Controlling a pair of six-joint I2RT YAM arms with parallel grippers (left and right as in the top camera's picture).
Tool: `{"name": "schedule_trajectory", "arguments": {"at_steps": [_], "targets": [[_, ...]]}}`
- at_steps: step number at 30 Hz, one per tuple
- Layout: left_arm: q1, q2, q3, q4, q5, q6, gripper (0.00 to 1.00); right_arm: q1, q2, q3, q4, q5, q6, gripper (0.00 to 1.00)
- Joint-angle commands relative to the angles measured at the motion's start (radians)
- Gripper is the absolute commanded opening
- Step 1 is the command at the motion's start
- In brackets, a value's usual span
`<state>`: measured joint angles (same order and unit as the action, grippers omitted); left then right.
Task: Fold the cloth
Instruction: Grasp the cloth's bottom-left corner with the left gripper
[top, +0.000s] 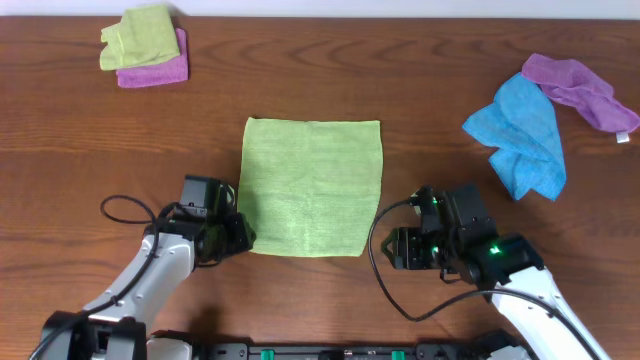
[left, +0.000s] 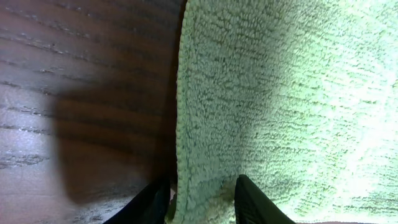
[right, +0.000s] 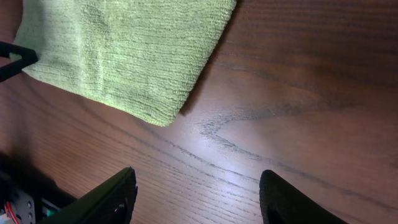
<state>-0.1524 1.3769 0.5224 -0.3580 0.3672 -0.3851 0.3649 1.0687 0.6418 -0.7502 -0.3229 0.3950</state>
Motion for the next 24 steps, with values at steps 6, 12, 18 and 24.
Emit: {"name": "schedule_trajectory", "arguments": {"at_steps": [6,12,18,24], "targets": [[0.002,0.055,-0.042,-0.006,0.017,0.019,0.06,-0.005,0.000,-0.004,0.000,-0.006,0.008,0.64],[0.002,0.053,0.005,-0.010,0.074,0.036,0.06,-0.005,0.000,-0.004,-0.005,0.021,0.008,0.64],[0.002,0.053,0.165,-0.108,0.093,0.082,0.05,-0.038,0.000,-0.005,-0.074,0.066,-0.009,0.63],[0.002,0.053,0.321,-0.170,0.066,0.122,0.06,-0.082,0.000,-0.022,-0.009,-0.029,-0.034,0.61]]}}
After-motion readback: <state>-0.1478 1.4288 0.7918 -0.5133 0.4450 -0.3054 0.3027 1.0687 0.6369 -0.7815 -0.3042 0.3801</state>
